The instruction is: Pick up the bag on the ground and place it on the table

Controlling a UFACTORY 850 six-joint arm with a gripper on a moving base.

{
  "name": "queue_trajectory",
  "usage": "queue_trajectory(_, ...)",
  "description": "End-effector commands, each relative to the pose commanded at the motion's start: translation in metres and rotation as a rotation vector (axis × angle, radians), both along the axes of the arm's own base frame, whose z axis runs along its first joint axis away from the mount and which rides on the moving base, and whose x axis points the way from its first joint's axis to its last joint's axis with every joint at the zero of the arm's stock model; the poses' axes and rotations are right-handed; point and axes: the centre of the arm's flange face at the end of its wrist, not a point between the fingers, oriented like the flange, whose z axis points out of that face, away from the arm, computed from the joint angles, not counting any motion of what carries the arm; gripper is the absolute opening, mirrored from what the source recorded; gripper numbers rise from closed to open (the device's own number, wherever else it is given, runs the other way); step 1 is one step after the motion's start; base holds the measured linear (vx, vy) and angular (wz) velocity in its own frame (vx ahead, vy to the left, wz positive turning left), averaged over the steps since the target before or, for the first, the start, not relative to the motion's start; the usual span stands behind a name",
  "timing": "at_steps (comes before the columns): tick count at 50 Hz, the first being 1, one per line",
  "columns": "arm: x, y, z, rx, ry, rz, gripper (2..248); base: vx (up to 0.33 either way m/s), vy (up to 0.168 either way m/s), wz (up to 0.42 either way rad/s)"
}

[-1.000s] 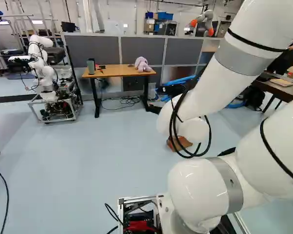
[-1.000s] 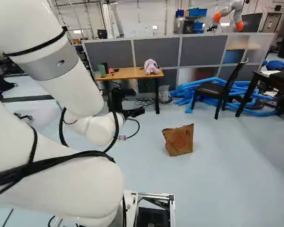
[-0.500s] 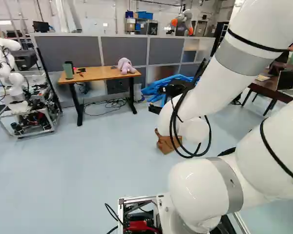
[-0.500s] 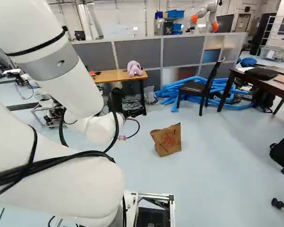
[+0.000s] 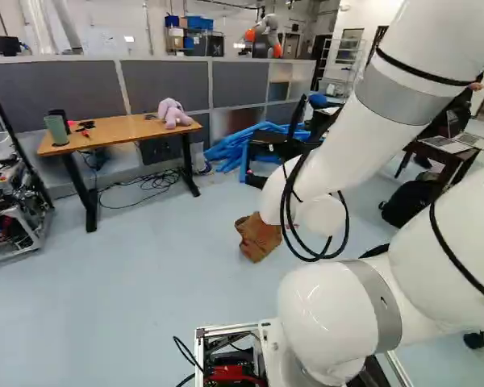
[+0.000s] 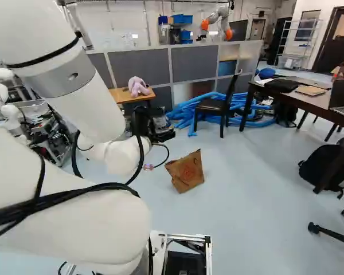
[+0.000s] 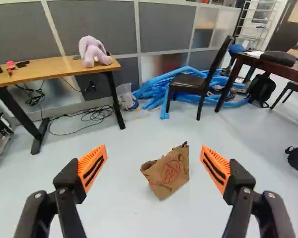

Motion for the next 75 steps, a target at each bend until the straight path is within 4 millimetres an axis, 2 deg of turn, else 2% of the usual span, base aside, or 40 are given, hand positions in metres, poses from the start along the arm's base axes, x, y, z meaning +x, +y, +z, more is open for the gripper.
queue_trajectory(14,0.0000,0.0000,0.0000,0.000,0.000,0.000,247,0.148,-0.049,-0.268)
queue_trajectory(75,0.0000,0.0000,0.0000,0.000,0.000,0.000,247,0.149,0.000,-0.019)
